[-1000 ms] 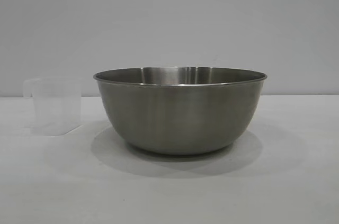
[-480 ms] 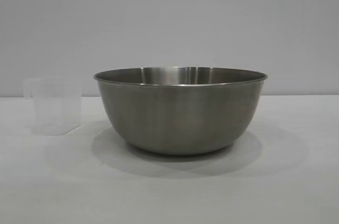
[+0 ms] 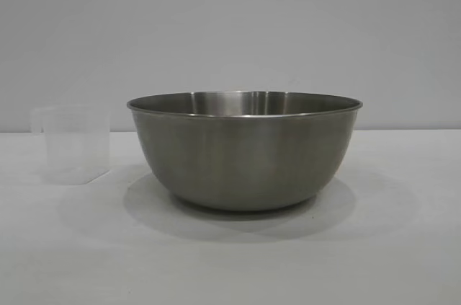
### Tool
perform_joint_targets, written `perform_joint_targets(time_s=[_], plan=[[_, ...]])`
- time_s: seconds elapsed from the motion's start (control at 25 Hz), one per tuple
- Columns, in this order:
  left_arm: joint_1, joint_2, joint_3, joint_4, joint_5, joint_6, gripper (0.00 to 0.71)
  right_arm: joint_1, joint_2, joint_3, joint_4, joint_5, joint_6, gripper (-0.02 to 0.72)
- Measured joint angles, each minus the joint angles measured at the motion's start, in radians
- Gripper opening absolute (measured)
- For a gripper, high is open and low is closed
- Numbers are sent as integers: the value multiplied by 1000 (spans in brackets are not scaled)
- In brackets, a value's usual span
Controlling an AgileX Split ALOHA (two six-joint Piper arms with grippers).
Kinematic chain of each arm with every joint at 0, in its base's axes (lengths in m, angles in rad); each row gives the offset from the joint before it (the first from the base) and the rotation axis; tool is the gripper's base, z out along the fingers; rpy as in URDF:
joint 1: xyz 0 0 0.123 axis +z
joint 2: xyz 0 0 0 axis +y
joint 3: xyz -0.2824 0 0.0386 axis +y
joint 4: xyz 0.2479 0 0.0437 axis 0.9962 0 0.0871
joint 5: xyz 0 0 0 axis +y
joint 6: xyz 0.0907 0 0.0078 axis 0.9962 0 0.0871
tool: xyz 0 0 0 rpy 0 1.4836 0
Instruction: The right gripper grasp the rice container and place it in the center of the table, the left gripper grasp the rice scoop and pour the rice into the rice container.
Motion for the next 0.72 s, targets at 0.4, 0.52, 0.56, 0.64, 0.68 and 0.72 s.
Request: perform_joint_targets(time_s=[0.4, 0.52, 0.56, 0.64, 0.68, 0.72], plan=[[0, 0, 0, 0, 0, 0, 387, -15, 0, 0, 0, 0, 0, 557], [0, 0, 0, 0, 0, 0, 387, -18, 0, 0, 0, 0, 0, 557], [0, 0, 0, 0, 0, 0, 387, -18, 0, 0, 0, 0, 0, 557], [0, 0, 0, 0, 0, 0, 387, -18, 0, 0, 0, 0, 0, 557], [0, 0, 0, 0, 0, 0, 387, -18, 0, 0, 0, 0, 0, 557], [0, 0, 0, 0, 0, 0, 387, -18, 0, 0, 0, 0, 0, 557]])
